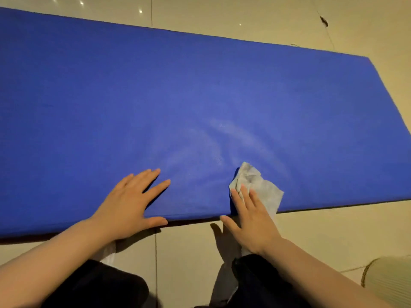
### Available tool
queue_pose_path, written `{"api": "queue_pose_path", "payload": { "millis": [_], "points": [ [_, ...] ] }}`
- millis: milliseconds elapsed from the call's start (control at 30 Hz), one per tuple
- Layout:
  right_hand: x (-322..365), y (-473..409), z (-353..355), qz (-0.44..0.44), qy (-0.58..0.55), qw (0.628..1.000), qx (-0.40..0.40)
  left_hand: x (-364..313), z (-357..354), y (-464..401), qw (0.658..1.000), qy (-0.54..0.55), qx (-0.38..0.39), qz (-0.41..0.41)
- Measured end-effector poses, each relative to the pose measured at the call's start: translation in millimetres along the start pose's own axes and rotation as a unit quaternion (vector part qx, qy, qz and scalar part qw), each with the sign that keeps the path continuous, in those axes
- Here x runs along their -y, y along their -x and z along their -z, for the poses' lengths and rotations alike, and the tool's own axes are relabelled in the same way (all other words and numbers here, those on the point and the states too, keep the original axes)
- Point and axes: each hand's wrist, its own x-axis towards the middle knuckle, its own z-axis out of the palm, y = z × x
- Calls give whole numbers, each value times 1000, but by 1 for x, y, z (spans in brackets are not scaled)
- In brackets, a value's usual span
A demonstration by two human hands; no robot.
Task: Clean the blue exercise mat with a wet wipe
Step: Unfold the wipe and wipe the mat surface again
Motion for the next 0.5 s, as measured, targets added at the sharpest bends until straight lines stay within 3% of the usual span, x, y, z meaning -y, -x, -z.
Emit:
{"api": "queue_pose_path", "payload": {
  "millis": [133,233,300,400,500],
  "points": [
    [46,-19,-1,159,-3,987,32,14,-6,8,986,79,56,135],
    [79,-35,-3,274,56,958,60,19,-10,8,985,82,104,111],
    [76,-41,-7,301,72,949,60,28,-9,10,985,85,95,117],
    [33,-42,-11,230,40,972,18,43,-5,22,977,67,95,180],
    [-21,-36,-4,72,16,997,-17,45,-5,26,971,65,129,192]
  ]
}}
